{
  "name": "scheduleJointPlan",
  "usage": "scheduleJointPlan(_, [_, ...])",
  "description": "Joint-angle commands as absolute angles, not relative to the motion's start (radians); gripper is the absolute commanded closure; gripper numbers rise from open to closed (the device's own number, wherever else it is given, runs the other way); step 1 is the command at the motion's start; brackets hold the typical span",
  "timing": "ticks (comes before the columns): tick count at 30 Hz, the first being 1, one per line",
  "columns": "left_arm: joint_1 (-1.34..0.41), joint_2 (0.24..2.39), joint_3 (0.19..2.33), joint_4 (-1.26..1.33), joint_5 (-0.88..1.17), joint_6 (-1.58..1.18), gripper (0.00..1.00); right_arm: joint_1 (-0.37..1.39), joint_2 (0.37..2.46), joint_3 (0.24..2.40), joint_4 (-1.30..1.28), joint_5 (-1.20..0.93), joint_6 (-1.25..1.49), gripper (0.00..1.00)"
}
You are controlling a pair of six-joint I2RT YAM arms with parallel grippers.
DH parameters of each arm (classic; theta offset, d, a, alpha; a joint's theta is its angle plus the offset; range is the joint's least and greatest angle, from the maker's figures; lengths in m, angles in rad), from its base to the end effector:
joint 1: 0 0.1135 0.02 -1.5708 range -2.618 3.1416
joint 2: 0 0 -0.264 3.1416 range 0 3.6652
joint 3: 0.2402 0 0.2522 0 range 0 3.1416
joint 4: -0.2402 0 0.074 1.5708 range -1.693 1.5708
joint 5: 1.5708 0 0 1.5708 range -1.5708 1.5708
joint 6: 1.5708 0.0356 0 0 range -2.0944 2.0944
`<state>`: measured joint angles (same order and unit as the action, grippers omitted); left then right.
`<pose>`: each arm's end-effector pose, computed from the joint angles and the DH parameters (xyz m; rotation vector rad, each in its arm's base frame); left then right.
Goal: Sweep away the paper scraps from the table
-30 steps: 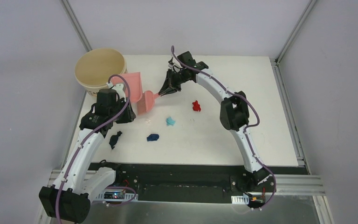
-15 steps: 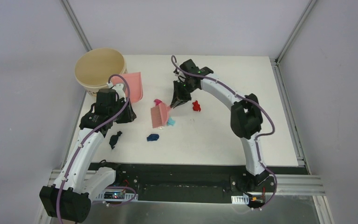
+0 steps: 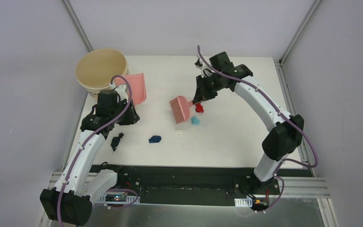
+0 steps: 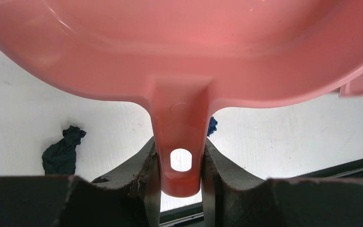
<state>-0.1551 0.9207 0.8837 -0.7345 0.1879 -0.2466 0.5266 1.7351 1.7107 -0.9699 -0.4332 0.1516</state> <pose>0.1821 -0.0352 0.2986 -0.0141 2.3635 -0.4171 0.3102 0.1976 0.3388 -0.6580 2.5489 0.8042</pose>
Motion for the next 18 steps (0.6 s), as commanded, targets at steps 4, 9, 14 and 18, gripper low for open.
scheduleJointPlan(4, [-0.144,0.885,0.888,-0.701,0.192,-0.249,1.0,0.677,1.748,1.761,-0.962,-0.702,0.069,1.0])
scheduleJointPlan(9, [-0.144,0.882,0.887,-0.702,0.178,-0.247,1.0,0.736,1.885,1.854,-0.959,-0.723,0.113,1.0])
scheduleJointPlan(14, [-0.144,0.883,0.885,-0.704,0.161,-0.247,1.0,0.771,2.014,1.943,-0.965,-0.719,0.148,1.0])
scheduleJointPlan(18, [-0.143,0.896,0.886,-0.704,0.179,-0.245,1.0,0.768,2.068,1.975,-0.995,-0.621,0.106,1.0])
